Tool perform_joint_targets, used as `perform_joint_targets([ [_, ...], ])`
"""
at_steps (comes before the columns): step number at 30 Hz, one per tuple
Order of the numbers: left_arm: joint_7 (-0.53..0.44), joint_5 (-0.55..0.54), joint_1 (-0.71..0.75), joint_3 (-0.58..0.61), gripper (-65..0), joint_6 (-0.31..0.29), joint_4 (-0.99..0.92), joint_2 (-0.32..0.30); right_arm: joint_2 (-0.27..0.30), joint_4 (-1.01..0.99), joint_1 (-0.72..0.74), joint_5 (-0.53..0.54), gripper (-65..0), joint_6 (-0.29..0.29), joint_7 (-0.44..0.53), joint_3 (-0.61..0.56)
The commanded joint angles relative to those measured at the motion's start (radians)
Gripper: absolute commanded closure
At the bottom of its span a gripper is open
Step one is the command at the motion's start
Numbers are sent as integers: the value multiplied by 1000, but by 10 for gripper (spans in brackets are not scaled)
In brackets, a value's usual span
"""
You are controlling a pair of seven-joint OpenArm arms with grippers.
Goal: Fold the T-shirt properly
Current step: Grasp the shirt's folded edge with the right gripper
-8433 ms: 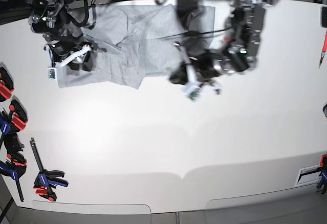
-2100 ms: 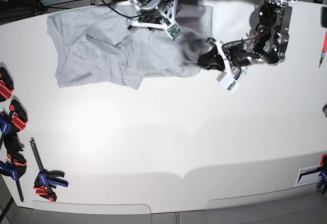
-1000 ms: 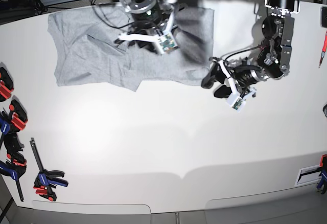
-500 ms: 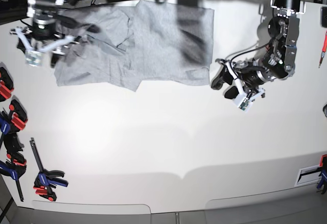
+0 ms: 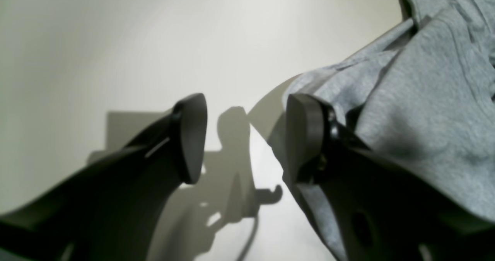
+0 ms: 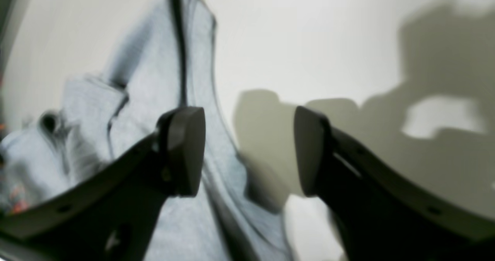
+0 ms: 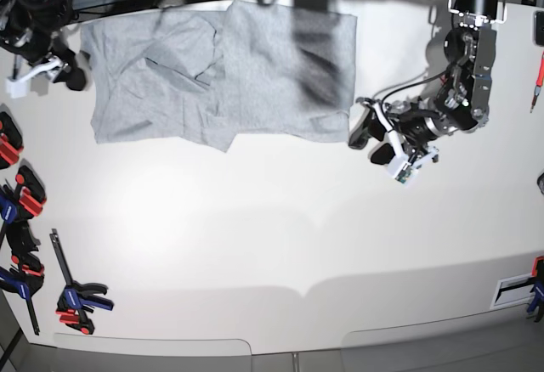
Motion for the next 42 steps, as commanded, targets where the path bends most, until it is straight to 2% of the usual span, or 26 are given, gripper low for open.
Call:
perform_joint_targets([
  [1,-28,-15,-18,-7,-306,-2,15,-11,21,-29,33,-16,-343,14,-35,-10],
  [4,-28,-15,-18,-7,-306,6,15,-11,13,-102,79,0,-343,16,-67,-46],
  [8,-24,-14,-18,-7,-306,8,15,-11,-9,-104,81,2,-343,16,-73,-83],
  [17,-25,-14,-18,-7,-306,9,15,-11,-56,-104,81,20,-342,16,-132,-85],
  [25,-29,-15,-19,-7,-306,9,15,-11,-61,-104,81,21,-324,16,-195,-136],
  [28,-29,-14,-19,-7,-306,20,15,-12,-61,-104,82,21,-232,16,-220,-190],
  [32,-28,-16,-19,-24,-304,54,15,-14,-61,-104,82,21,0,16,-243,-263],
  [34,-24,-18,-19,-61,-266,53,19,-14,-60,-103,82,21,0,16,-243,-277],
  [37,33,-87,-16,-159,-183,51,33,-14,-52,-102,85,21,0,16,-243,-267],
  [39,86,-139,-9,-240,-91,39,40,-14,-35,-94,85,21,0,16,-242,-261],
  [40,108,-163,1,-282,-25,29,41,-15,-27,-86,85,21,0,16,-241,-256],
  [42,143,-217,34,-364,0,6,41,-14,-9,-60,85,22,0,16,-239,-239],
])
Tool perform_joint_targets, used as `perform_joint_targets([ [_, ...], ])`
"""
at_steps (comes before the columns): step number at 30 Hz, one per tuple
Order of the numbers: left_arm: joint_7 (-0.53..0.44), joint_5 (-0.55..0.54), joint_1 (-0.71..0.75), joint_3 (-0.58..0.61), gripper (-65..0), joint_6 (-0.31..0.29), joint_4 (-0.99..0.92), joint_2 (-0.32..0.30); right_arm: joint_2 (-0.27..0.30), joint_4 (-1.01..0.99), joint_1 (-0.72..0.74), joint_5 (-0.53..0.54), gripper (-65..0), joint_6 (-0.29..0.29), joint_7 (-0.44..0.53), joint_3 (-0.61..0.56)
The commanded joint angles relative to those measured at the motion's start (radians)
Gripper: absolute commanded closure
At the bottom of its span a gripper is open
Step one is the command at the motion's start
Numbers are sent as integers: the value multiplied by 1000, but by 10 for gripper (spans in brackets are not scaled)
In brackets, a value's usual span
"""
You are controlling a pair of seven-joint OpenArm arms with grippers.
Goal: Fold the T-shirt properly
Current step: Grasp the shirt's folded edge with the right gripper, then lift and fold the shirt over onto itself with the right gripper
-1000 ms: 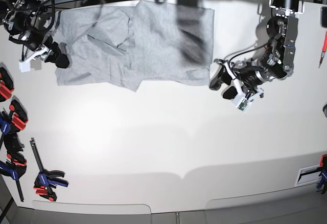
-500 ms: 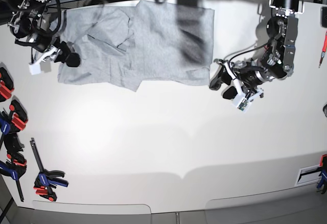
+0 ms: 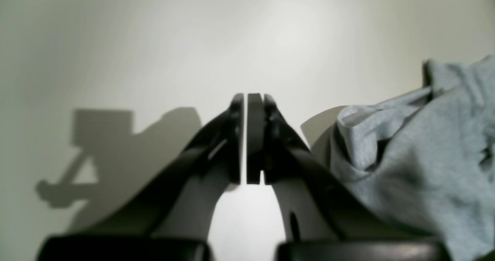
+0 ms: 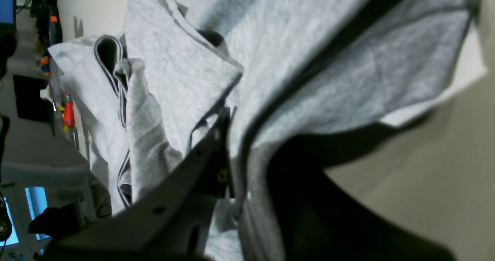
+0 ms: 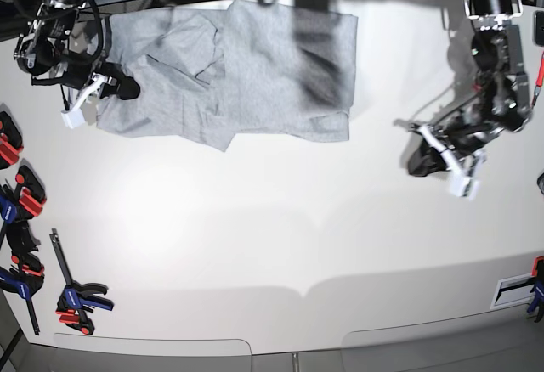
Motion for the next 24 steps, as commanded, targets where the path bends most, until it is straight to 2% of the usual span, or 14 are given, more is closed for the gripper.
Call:
perform_joint_targets([
  [1,5,-34,13,-38,0,-11,16,-15,24,22,-4,-31,0,-7,-32,11],
  [6,45,-90,166,-124,0,-34,16,-15,38,138,-5,-27,0,-7,-35,46],
  [11,45,-124,299,-123,0,-50,16,-15,36,258,-5,113,0,-7,-40,45],
  [14,45,-142,354,-123,0,-68,16,-14,11,348,-5,161,0,-7,-40,44],
  [18,45,-142,403,-122,0,-68,16,-14,-84,491,-7,174,0,-7,-40,37],
  [24,45,-149,441,-121,0,-68,16,-10,-298,692,-77,168,0,-7,-40,-96],
])
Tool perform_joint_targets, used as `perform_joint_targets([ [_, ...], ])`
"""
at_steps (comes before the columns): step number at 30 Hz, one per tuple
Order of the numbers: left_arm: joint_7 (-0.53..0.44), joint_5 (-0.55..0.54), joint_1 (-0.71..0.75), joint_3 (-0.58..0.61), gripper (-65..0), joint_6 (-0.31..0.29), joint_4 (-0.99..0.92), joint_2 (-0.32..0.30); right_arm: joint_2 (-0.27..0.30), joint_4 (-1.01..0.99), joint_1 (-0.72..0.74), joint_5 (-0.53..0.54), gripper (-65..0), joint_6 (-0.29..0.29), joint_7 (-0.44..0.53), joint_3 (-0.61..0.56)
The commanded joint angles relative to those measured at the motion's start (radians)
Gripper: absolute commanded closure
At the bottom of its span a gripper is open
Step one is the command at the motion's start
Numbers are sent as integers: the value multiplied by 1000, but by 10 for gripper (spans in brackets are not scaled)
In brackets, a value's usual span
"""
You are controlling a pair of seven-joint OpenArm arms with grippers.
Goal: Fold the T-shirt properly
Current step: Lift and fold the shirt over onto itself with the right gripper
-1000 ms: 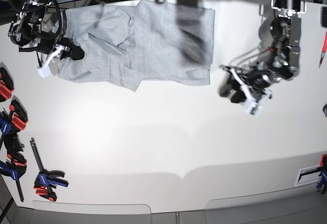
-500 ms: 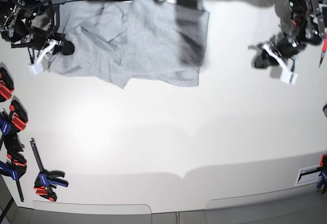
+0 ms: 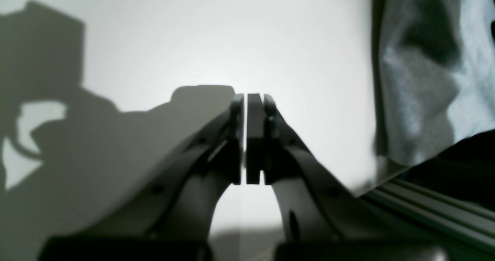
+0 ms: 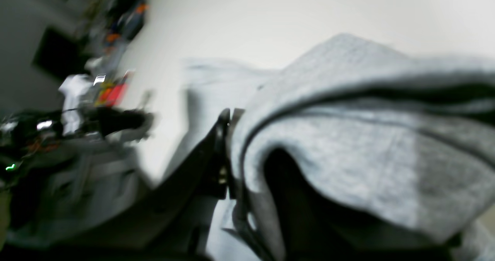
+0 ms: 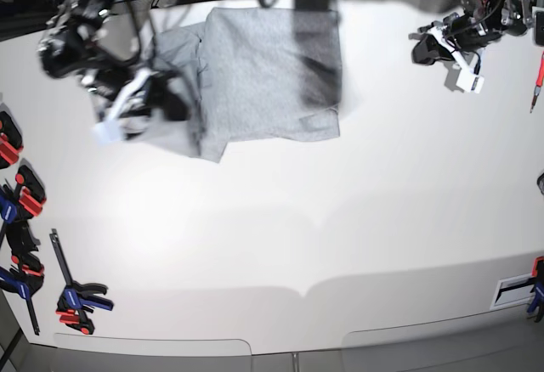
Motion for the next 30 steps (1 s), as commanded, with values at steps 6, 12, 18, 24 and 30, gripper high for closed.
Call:
perform_joint_targets([
  [6,-7,-20,1,-5,0,-11,16,0,-190,95,-42,-109,0,2,73,-251],
  [12,-3,-20,1,-5,0,-10,16,-1,-224,95,-41,-476,0,-2,315,-508],
  [18,0,-20,1,-5,0,-10,16,-1,-224,95,-40,-833,0,-188,422,-724],
  [24,0,-20,1,-5,0,-10,16,-1,-224,95,-40,-957,0,-318,450,-871],
  [30,0,-20,1,-5,0,-10,16,-1,-224,95,-40,-1096,-112,-436,468,-982],
])
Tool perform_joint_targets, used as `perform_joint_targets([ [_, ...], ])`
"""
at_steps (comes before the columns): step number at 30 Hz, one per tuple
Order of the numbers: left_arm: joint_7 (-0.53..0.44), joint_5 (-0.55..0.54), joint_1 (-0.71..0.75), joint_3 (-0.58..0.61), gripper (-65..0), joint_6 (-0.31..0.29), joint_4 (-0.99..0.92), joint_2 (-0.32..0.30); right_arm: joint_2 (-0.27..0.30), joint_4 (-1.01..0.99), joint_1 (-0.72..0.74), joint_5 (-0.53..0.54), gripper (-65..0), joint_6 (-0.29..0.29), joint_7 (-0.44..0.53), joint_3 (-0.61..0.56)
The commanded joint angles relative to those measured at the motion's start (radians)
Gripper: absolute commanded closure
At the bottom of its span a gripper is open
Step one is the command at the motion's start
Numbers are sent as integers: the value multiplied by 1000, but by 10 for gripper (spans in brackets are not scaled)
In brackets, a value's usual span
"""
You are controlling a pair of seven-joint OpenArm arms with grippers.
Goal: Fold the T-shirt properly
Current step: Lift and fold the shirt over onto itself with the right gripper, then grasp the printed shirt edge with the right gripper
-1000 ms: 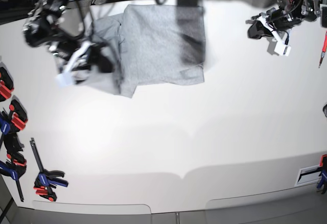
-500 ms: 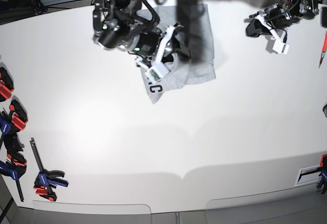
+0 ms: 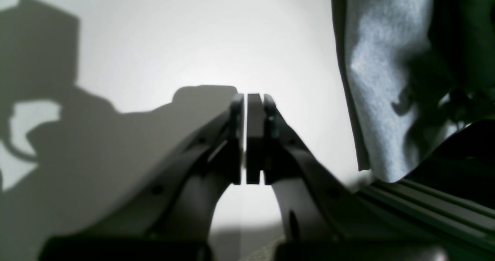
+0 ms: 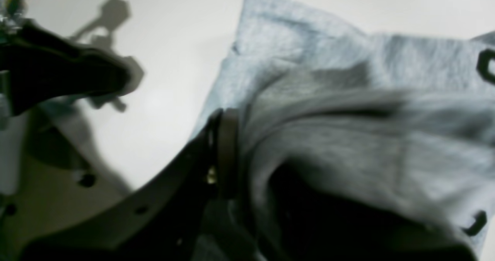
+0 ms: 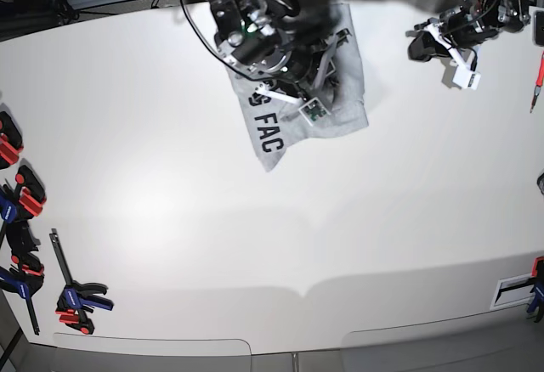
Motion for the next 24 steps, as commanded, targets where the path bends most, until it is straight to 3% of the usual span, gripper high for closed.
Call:
perform_joint_targets([
  [1,-8,-20,-2,-6,0,-10,16,-16,-10,20,12,-5,-118,-7,24,-19],
  [8,-8,-20,-2,-6,0,-10,16,-16,-10,20,68,-66,-118,-46,32,-122],
  [14,-8,-20,-2,-6,0,-10,16,-16,-10,20,69,-40,-117,-45,60,-129],
  [17,-8,-20,-2,-6,0,-10,16,-16,-10,20,69,7,-123,-8,71,-129],
  [21,-8,-19,-2,-6,0,-11,16,-16,-10,26,69,-101,-251,14,72,-126],
  [24,-8,-19,-2,-6,0,-11,16,-16,-10,58,67,-253,-319,-17,70,-126],
])
